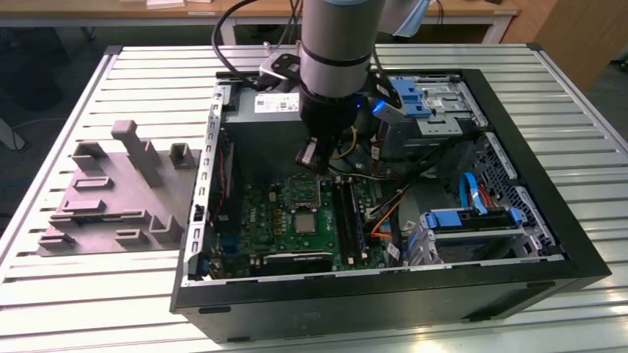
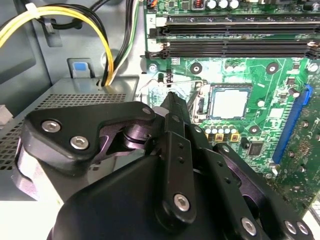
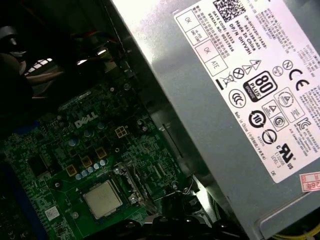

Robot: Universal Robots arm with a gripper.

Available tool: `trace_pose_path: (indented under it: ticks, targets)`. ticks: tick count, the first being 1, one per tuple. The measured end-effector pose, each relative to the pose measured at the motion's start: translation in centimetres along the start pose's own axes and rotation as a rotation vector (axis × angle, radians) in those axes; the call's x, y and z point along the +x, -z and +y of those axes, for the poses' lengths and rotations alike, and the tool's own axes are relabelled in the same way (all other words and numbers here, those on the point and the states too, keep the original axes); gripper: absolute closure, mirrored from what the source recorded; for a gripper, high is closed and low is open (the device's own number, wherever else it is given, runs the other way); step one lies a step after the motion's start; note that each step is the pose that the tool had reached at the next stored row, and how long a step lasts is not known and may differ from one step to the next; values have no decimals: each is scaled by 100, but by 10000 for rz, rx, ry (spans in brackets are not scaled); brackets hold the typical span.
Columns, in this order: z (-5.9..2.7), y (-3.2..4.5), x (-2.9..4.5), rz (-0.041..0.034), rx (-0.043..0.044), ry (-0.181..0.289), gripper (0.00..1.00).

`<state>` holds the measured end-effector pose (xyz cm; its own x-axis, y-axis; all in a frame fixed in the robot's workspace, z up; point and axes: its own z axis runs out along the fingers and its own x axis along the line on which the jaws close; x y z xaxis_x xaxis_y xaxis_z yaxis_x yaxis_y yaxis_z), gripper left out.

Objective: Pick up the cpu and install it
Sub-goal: 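Close the cpu cover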

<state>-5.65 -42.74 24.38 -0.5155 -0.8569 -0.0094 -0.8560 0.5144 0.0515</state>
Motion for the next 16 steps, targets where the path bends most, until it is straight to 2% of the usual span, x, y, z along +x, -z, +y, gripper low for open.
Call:
trace_pose_path:
  ticks: [7,10,14,16]
  targets:
    - [-31,1,53,9,6,17,89]
    - [-37,1,63,68,42,22,89]
    - [-45,3,78,202,120,28,89]
    - [-48,3,88,241,144,29,89]
